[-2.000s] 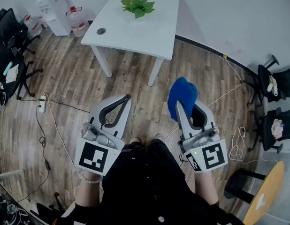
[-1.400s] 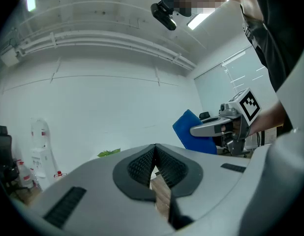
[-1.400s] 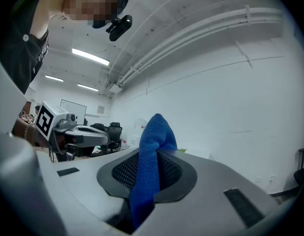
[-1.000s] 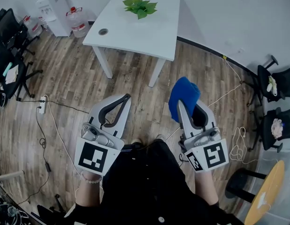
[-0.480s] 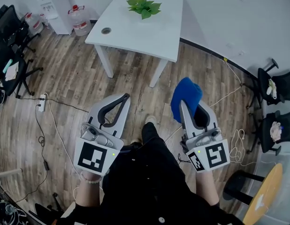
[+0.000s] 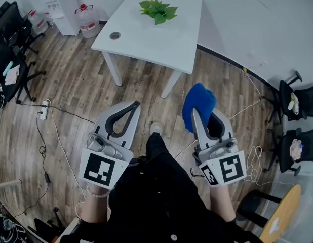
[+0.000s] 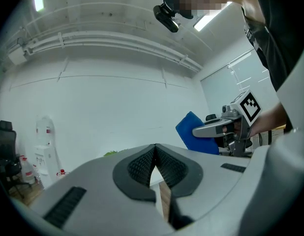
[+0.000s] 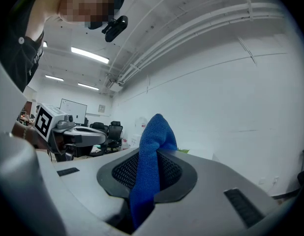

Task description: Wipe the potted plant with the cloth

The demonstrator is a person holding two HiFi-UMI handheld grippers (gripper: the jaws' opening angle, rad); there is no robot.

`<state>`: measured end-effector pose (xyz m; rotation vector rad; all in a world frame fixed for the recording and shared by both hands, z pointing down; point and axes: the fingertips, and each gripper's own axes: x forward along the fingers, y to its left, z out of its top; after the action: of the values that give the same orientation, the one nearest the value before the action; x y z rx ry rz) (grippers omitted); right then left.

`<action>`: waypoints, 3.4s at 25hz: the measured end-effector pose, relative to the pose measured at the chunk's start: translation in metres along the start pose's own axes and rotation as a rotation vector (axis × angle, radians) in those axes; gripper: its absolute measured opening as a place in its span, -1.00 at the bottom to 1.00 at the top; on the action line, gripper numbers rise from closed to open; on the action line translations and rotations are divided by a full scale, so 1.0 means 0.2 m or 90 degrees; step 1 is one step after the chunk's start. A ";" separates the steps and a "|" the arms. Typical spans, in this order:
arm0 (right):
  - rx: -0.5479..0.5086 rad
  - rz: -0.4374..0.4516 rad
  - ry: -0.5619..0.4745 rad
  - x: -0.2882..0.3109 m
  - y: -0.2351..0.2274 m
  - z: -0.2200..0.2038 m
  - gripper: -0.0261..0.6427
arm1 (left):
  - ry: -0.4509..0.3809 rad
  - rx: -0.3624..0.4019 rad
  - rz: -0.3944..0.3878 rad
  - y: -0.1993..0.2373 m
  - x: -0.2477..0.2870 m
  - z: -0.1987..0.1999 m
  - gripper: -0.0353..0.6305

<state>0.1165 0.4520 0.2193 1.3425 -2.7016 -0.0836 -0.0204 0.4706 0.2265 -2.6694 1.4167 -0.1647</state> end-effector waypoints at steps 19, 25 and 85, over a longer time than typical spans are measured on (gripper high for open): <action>0.013 0.071 -0.004 0.67 -0.52 -0.03 -0.64 | 0.022 0.018 0.069 0.43 0.64 0.02 -0.86; 0.007 0.096 -0.010 0.88 -0.68 0.01 -0.64 | 0.027 0.011 0.094 0.54 0.83 0.03 -0.85; 0.052 -0.045 0.115 2.14 -1.29 -0.25 -0.64 | 0.065 -0.060 -0.031 1.67 1.99 -0.38 -0.85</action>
<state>0.0717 -0.0450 0.2781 1.3945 -2.5328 0.1357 -0.0829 -0.0490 0.2679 -2.8119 1.4218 -0.2485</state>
